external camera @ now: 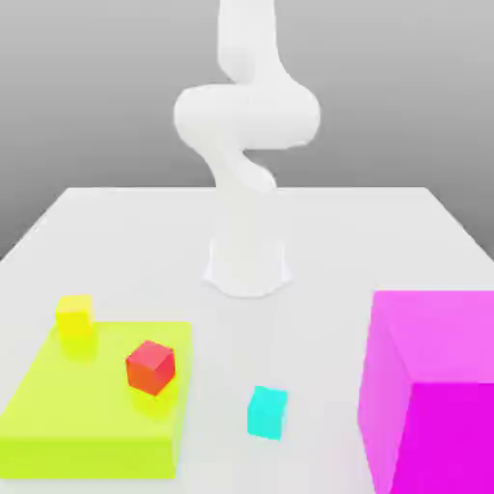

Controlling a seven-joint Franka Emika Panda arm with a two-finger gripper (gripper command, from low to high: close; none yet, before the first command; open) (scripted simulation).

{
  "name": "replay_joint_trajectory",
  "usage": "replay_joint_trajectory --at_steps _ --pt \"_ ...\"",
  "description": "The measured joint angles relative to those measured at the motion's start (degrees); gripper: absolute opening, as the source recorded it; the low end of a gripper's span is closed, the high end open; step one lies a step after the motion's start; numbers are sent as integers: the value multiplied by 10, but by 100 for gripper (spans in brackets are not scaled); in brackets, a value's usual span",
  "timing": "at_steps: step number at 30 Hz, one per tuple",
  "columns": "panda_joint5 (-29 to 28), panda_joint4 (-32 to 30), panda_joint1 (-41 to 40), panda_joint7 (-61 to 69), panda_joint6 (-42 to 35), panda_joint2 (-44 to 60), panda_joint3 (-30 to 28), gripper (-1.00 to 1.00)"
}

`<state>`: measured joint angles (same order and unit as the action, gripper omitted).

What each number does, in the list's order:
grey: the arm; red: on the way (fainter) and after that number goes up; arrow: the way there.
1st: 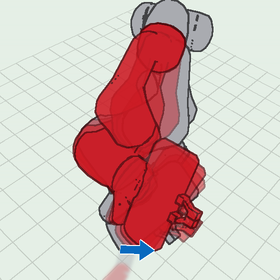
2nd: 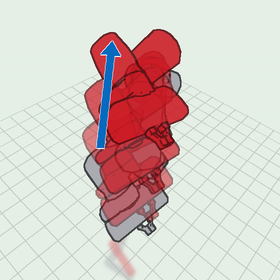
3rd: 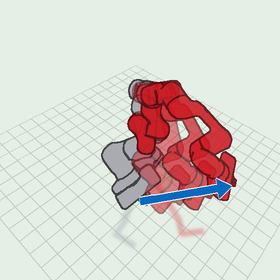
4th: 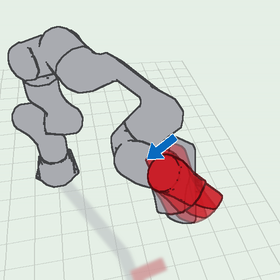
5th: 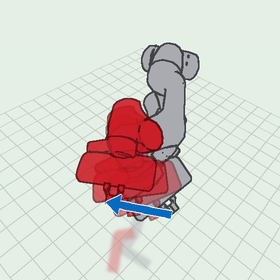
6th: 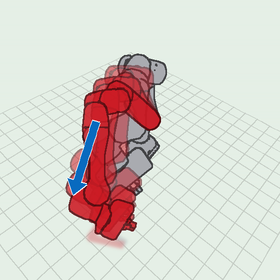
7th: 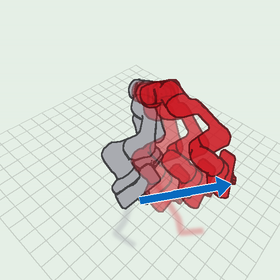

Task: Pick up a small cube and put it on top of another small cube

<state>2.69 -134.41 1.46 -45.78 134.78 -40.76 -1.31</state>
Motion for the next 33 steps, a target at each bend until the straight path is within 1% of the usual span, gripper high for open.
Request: replay_joint_trajectory --at_steps 7,13,15,17,19,21,23,26,30,31,33 --pt "72 -77 36 -5 88 156 -17 0" --pt "101 -141 51 -30 162 282 -7 0" --pt "99 -163 53 -48 188 323 -2 0" --pt "84 -185 53 -74 215 362 3 0" --pt "55 -207 54 -110 243 400 1 0" --pt "7 -230 59 -159 270 436 -12 0" --pt "-12 -233 64 -178 294 467 -20 0" --pt "-15 -227 64 -180 331 511 -20 0" --pt "-4 -216 51 -173 379 572 -5 0" --pt "-2 -214 47 -172 390 587 0 -100" --pt "-2 -214 47 -172 390 587 0 -100"
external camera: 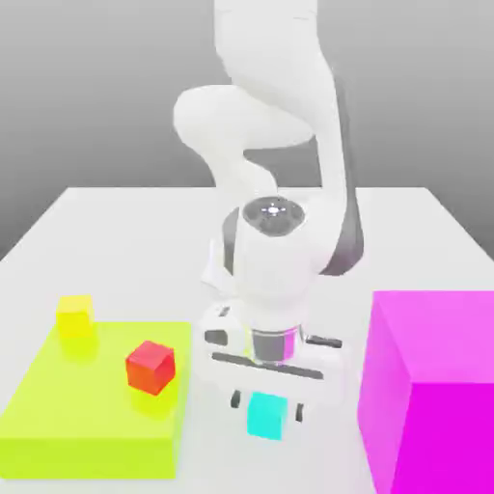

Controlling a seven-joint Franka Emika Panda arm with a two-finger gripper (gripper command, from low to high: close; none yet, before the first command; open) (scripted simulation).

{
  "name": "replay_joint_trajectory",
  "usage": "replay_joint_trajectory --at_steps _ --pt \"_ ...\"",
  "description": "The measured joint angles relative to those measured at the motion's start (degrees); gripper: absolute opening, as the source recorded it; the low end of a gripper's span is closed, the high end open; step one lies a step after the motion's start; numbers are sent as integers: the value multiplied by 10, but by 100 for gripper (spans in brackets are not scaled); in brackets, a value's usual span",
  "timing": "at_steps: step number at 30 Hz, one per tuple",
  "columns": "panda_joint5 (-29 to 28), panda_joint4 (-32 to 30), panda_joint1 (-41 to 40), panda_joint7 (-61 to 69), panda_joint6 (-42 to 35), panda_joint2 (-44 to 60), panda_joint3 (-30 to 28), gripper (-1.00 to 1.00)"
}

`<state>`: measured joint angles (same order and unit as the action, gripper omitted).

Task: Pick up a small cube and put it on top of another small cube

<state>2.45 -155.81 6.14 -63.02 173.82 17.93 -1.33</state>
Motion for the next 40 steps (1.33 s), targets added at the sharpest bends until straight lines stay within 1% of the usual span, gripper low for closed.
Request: replay_joint_trajectory --at_steps 5,11,14,18,22,26,31,33,36,37,40 --pt "-1 1 -2 -1 3 3 2 -100" --pt "-19 -14 10 -13 -61 -77 -14 -100" --pt "-19 -23 9 -14 -97 -120 -13 -100" --pt "14 -18 -23 75 -150 -165 -20 -100" --pt "19 -9 -53 162 -206 -208 -39 -100" --pt "-2 0 -77 231 -259 -253 -65 -100" --pt "-54 11 -118 301 -326 -314 -99 -100" --pt "-61 10 -125 318 -315 -306 -107 -100" --pt "-50 0 -123 332 -255 -255 -112 -100" --pt "-46 -3 -123 335 -233 -237 -113 100" --pt "-46 -3 -123 335 -233 -237 -113 100"
